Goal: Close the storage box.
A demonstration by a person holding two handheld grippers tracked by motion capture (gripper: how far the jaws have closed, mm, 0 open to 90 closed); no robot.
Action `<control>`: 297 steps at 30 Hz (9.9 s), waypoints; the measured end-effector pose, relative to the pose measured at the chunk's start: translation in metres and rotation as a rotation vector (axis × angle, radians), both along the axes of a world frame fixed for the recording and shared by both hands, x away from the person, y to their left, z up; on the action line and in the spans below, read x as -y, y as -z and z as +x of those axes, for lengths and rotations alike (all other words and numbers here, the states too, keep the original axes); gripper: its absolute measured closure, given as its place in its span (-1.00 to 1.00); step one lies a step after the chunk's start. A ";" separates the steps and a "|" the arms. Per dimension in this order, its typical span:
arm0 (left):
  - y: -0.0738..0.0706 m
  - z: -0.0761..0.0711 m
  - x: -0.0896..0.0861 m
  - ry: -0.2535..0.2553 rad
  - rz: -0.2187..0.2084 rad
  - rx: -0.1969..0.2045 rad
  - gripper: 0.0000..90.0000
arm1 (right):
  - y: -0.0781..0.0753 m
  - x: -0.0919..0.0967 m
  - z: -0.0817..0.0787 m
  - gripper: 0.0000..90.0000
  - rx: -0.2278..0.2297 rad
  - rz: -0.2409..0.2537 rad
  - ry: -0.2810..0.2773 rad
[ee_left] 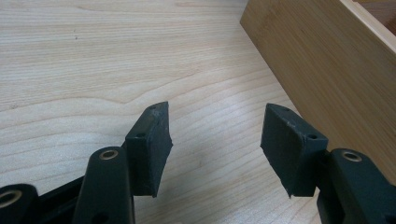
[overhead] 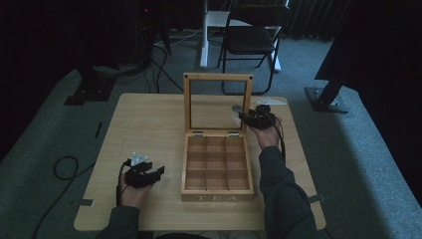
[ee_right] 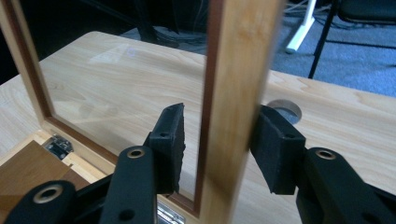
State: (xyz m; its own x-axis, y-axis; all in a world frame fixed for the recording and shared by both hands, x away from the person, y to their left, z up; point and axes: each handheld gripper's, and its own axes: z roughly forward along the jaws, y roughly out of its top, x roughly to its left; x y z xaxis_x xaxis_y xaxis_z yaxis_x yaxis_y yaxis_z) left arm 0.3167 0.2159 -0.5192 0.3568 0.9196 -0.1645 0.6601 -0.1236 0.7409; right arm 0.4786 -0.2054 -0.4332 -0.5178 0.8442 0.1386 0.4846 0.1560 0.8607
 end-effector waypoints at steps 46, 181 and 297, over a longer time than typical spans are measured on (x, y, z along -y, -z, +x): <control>-0.064 0.042 0.028 0.056 -0.047 0.072 0.11 | -0.007 -0.001 -0.054 0.22 0.120 -0.068 -0.010; -0.064 0.039 0.066 0.201 -0.064 0.118 0.55 | 0.027 0.029 -0.121 0.55 0.014 -0.015 -0.072; -0.034 0.019 0.058 0.206 -0.069 0.076 0.50 | 0.059 0.035 -0.143 0.55 -0.032 0.017 -0.087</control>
